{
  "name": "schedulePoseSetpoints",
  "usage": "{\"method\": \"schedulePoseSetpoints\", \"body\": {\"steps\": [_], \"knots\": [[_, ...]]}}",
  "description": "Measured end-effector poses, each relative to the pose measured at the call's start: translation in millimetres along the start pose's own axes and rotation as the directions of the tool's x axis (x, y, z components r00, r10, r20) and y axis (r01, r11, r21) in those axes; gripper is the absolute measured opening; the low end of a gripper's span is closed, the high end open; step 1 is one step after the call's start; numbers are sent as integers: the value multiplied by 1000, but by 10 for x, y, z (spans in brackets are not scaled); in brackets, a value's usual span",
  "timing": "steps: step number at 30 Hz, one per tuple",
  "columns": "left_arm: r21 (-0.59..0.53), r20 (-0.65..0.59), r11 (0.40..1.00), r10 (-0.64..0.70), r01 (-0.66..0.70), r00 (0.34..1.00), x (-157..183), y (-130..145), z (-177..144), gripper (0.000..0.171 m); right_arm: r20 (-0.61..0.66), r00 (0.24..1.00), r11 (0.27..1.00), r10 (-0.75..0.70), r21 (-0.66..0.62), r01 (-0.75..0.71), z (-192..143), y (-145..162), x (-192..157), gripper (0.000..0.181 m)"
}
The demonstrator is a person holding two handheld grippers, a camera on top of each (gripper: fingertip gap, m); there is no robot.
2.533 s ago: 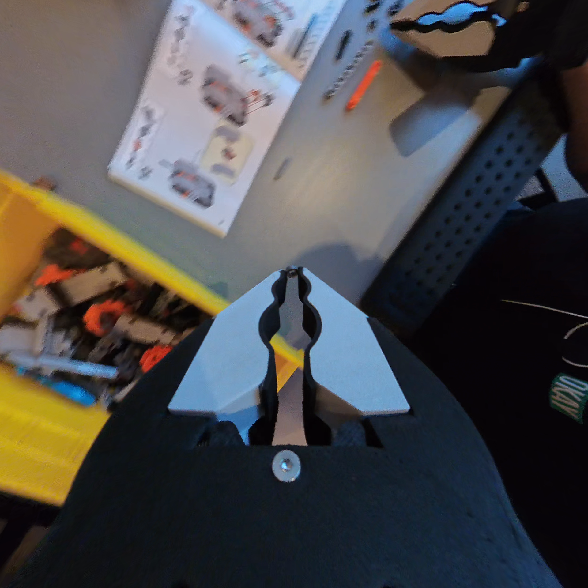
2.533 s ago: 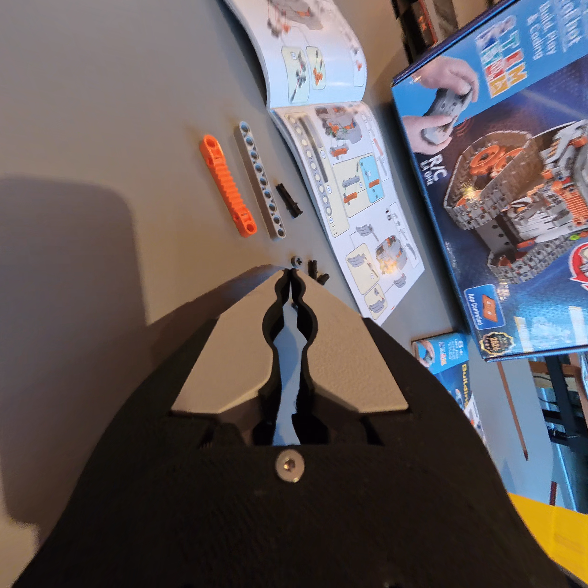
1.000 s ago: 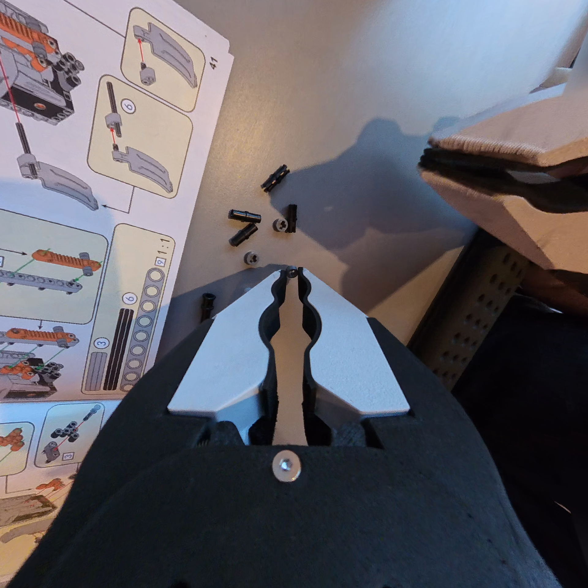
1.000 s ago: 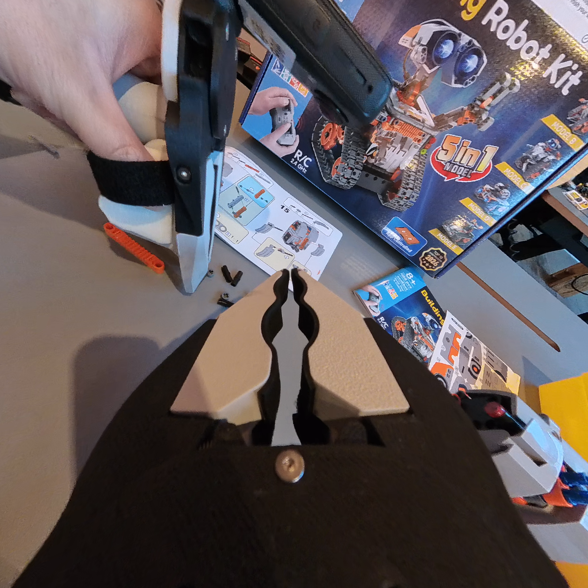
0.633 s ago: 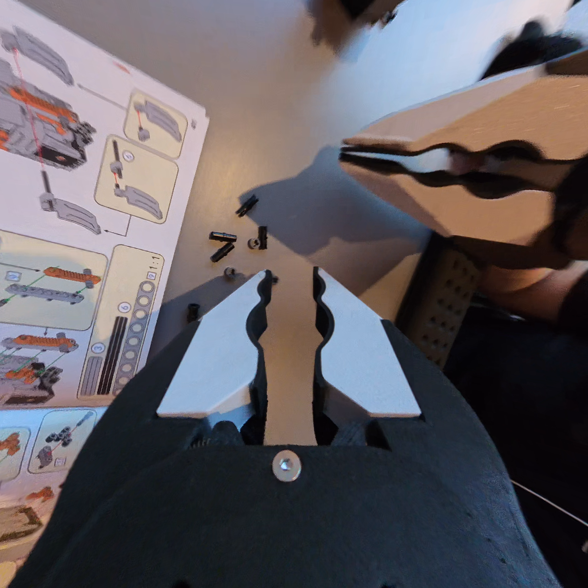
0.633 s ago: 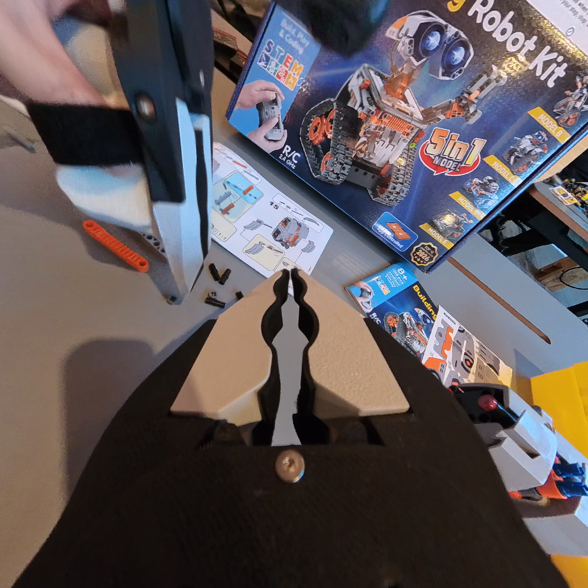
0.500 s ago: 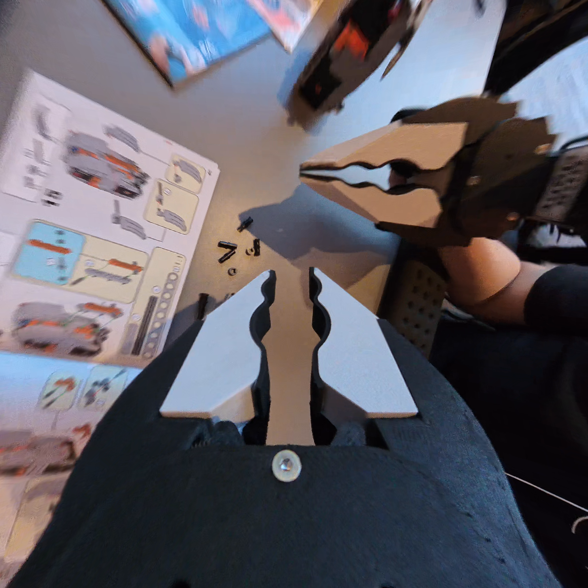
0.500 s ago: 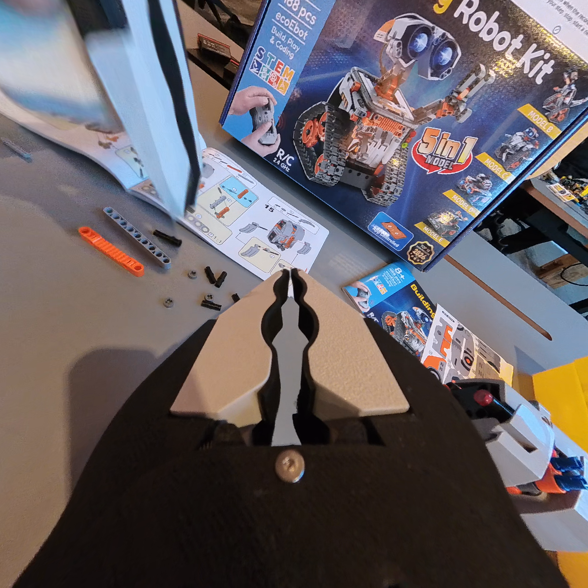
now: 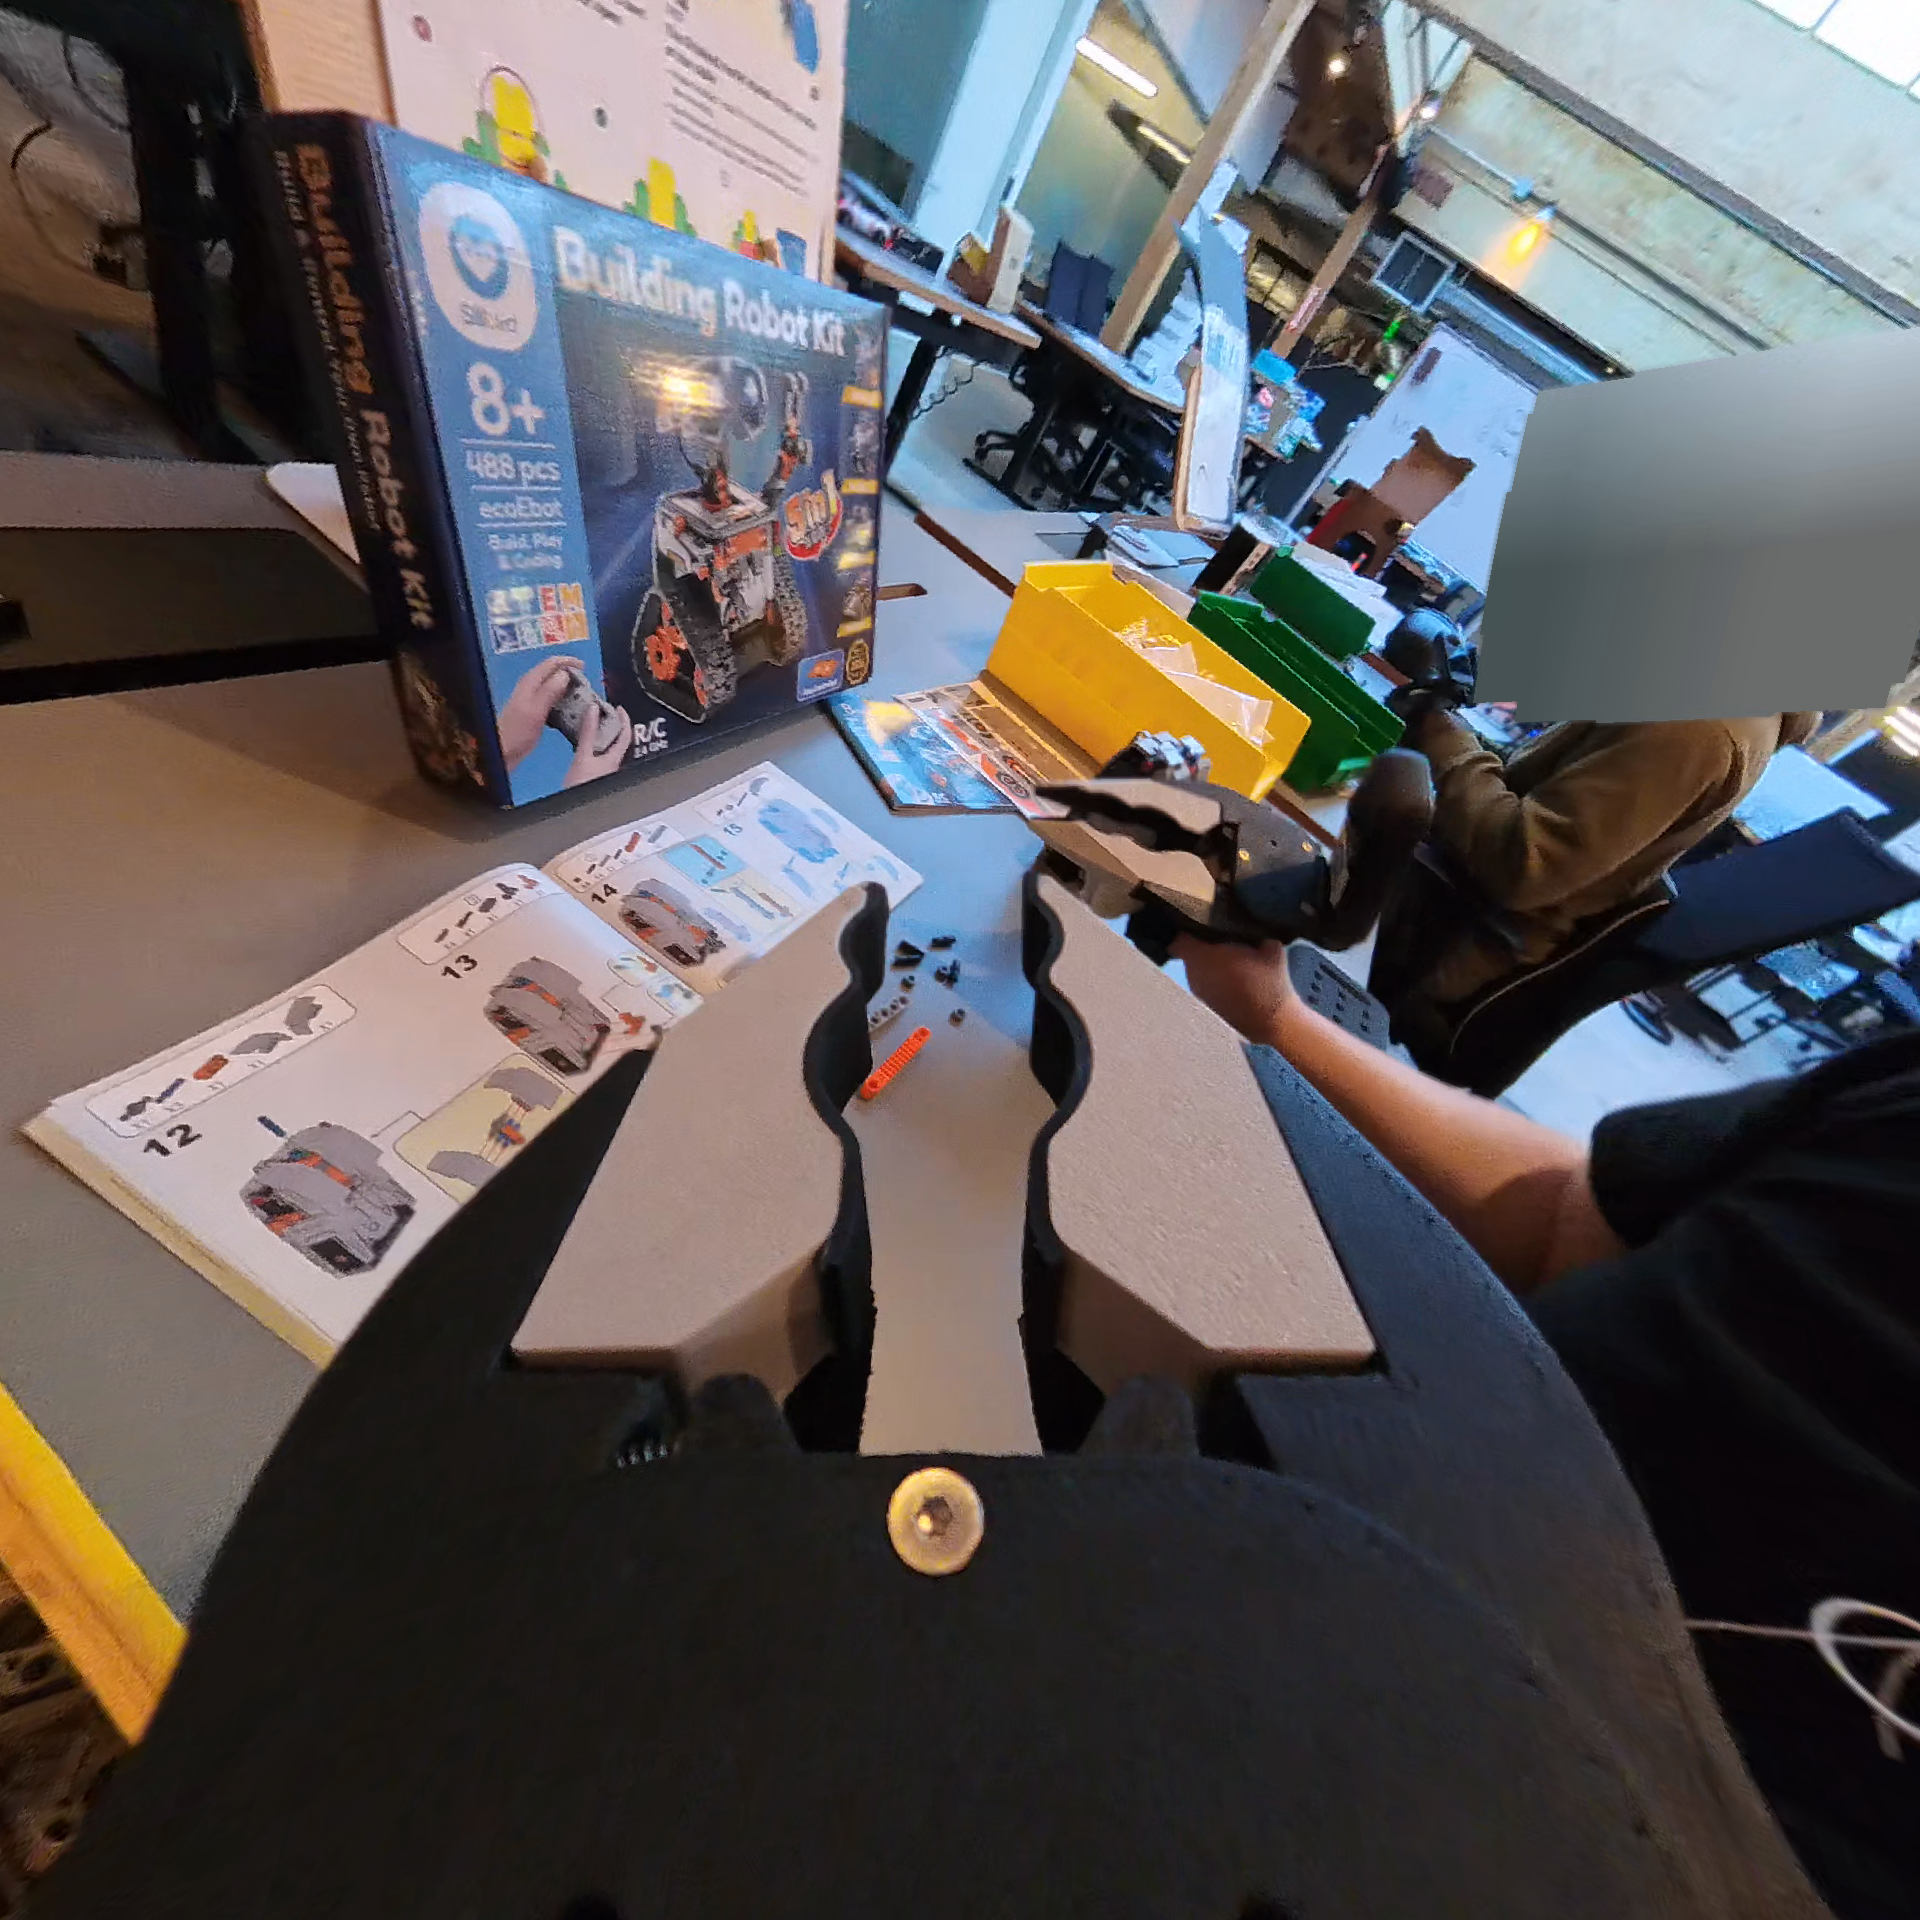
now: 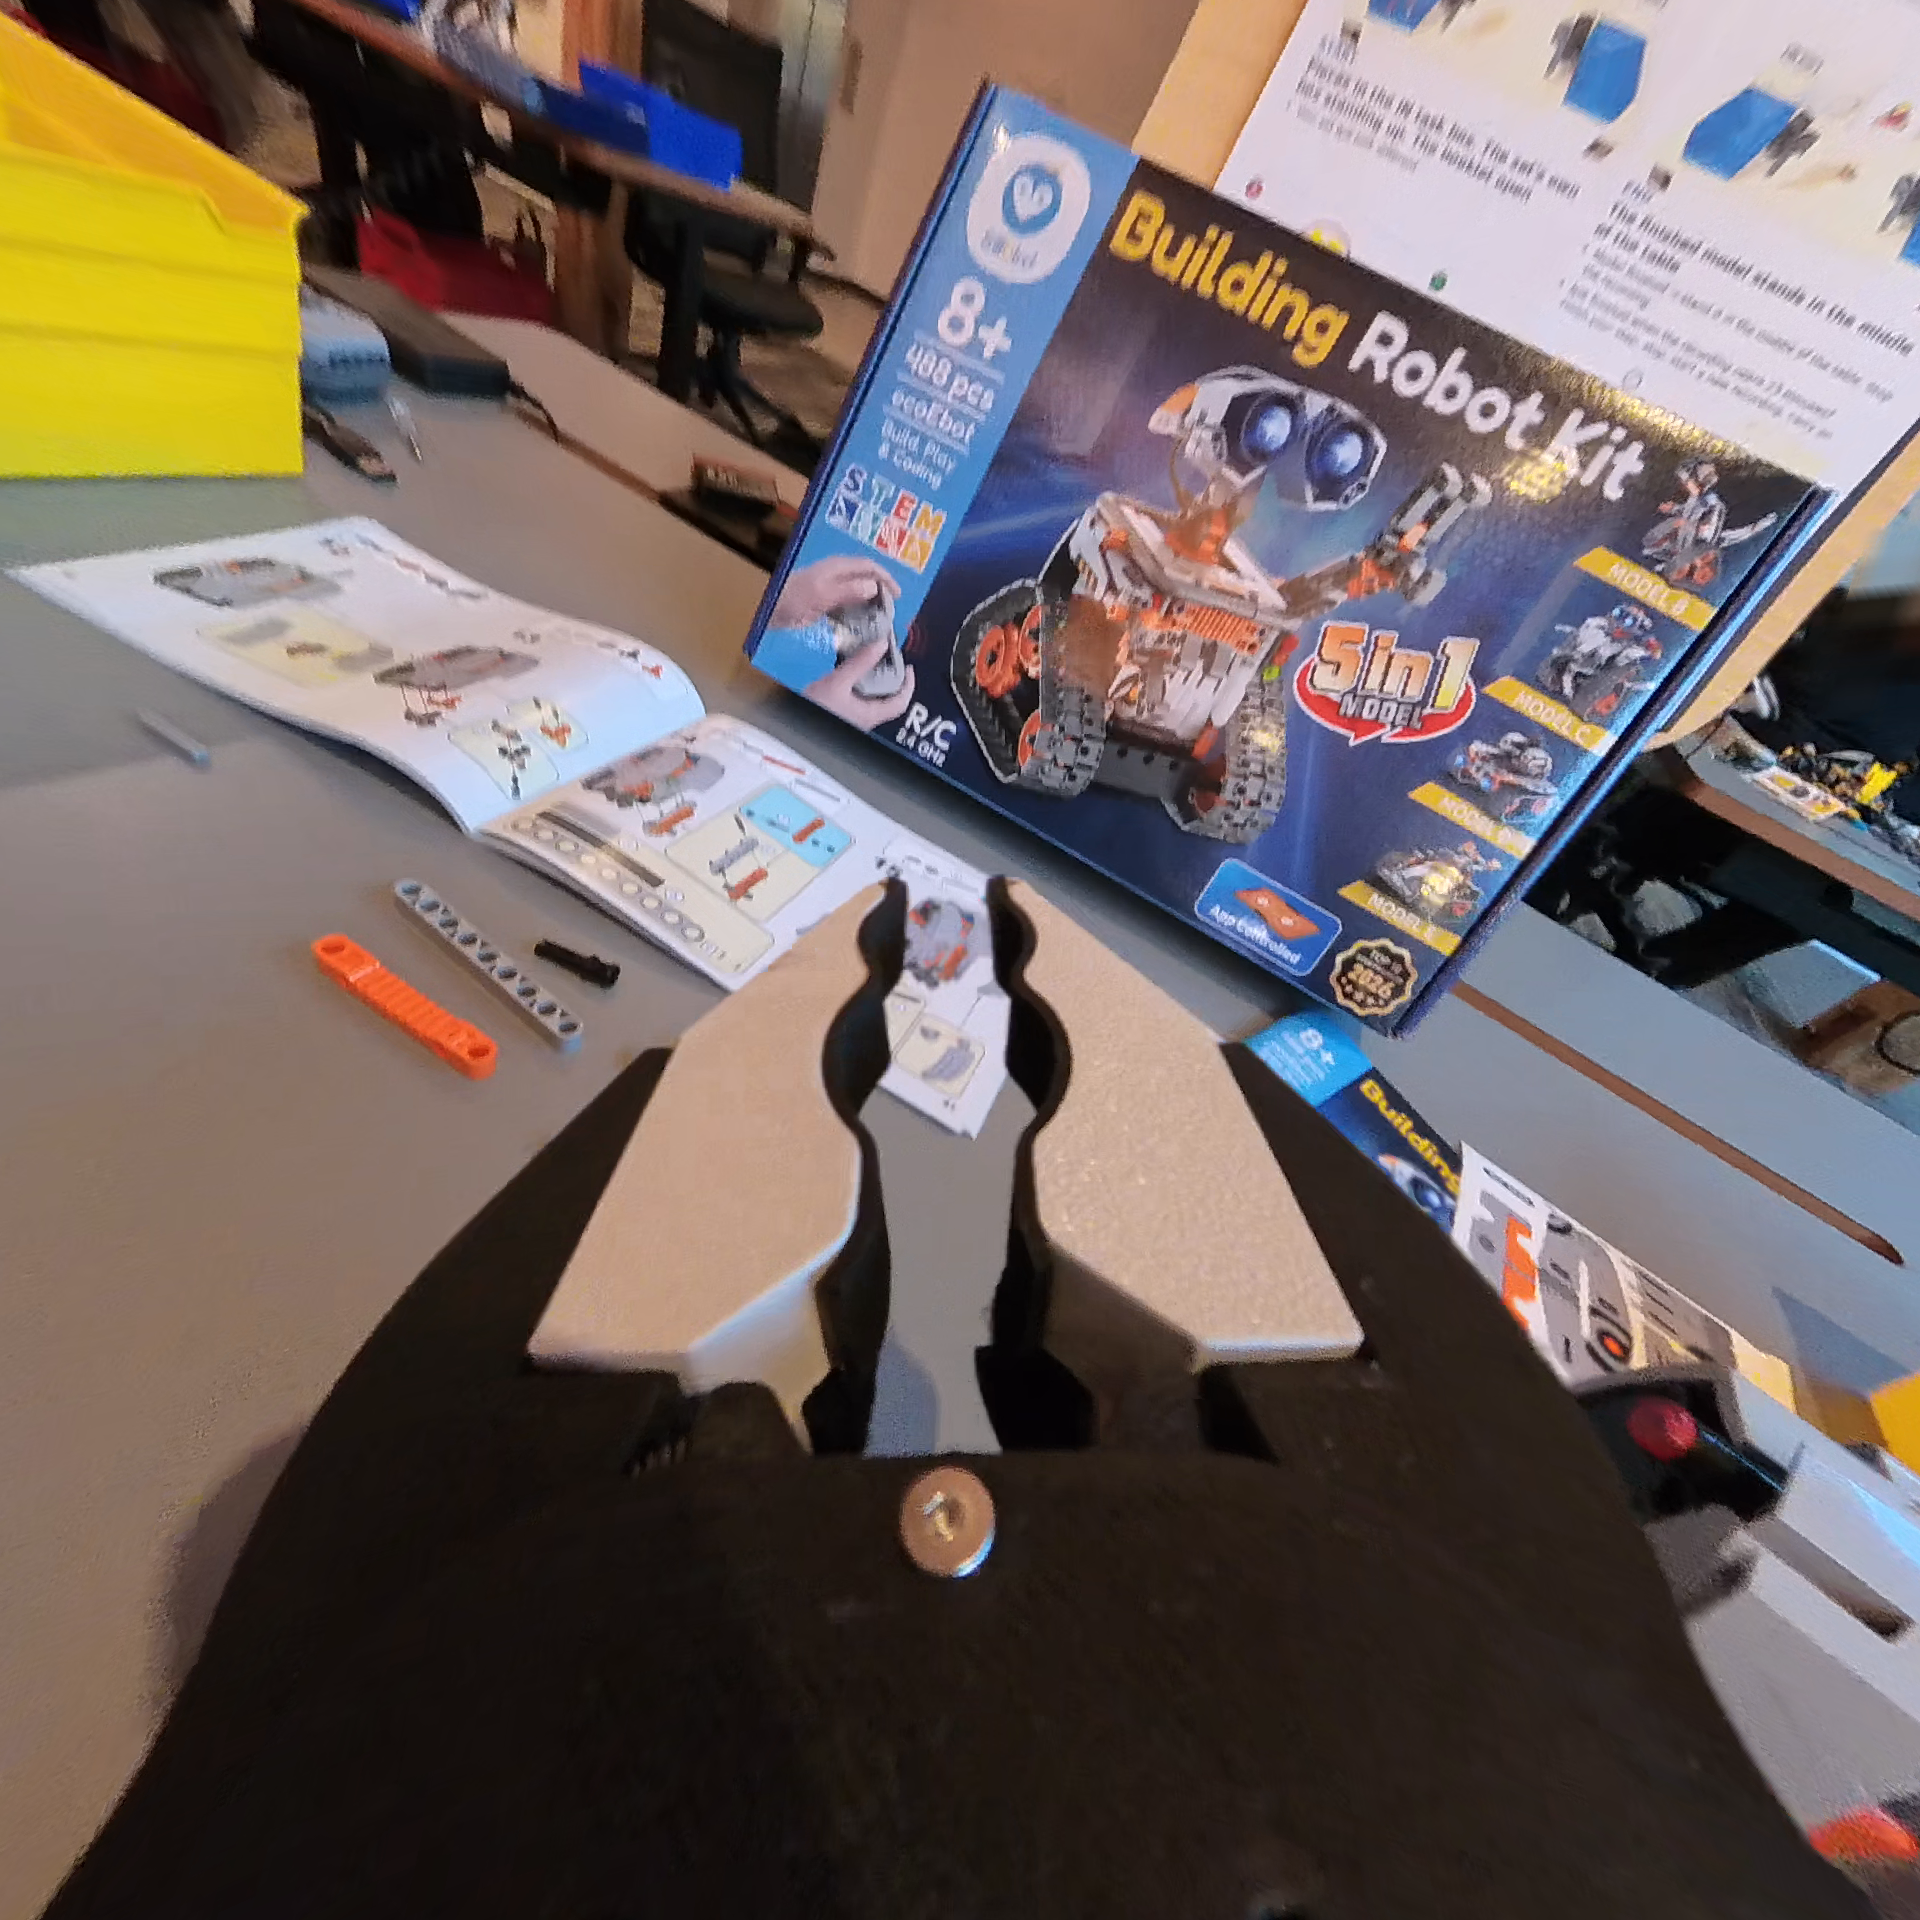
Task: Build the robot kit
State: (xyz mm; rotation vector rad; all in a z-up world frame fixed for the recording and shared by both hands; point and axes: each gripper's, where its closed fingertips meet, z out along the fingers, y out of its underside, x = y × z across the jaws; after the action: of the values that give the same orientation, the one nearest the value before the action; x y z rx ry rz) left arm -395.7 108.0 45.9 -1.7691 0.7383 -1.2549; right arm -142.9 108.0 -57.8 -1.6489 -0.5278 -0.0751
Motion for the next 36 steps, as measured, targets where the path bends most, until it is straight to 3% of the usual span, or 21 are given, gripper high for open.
{"method": "schedulePoseSetpoints", "body": {"steps": [3,5,9,11,17,21,28,31,36], "knots": [[-3,6,998,59,-59,998,42,244,-50,26,-24,999,998,31,55,-29,40,-45,31,36],[-15,-15,995,94,-94,995,116,406,-68,26,-74,997,996,20,86,-13,45,-118,46,60],[-42,-70,988,147,-150,987,279,677,-108,28,-176,983,982,47,186,-13,40,-307,67,81],[-67,-86,985,153,-159,985,344,685,-183,36,-206,977,989,61,145,-31,82,-290,72,84],[63,-193,961,278,-271,941,694,477,-594,37,-382,924,1000,-13,-2,13,0,-343,314,78],[166,-228,954,282,-248,932,834,367,-894,37,-513,857,998,-40,-66,7,-161,-411,561,70],[182,-309,945,316,-270,897,1046,409,-1135,40,-643,763,990,-72,-136,-22,-384,-442,702,57],[190,-317,940,332,-283,889,1124,411,-1132,40,-676,736,995,-41,-96,-33,-404,-664,784,48],[147,-243,911,410,-384,879,1087,478,-993,50,-637,740,974,213,81,-211,-289,-885,780,40]]}}
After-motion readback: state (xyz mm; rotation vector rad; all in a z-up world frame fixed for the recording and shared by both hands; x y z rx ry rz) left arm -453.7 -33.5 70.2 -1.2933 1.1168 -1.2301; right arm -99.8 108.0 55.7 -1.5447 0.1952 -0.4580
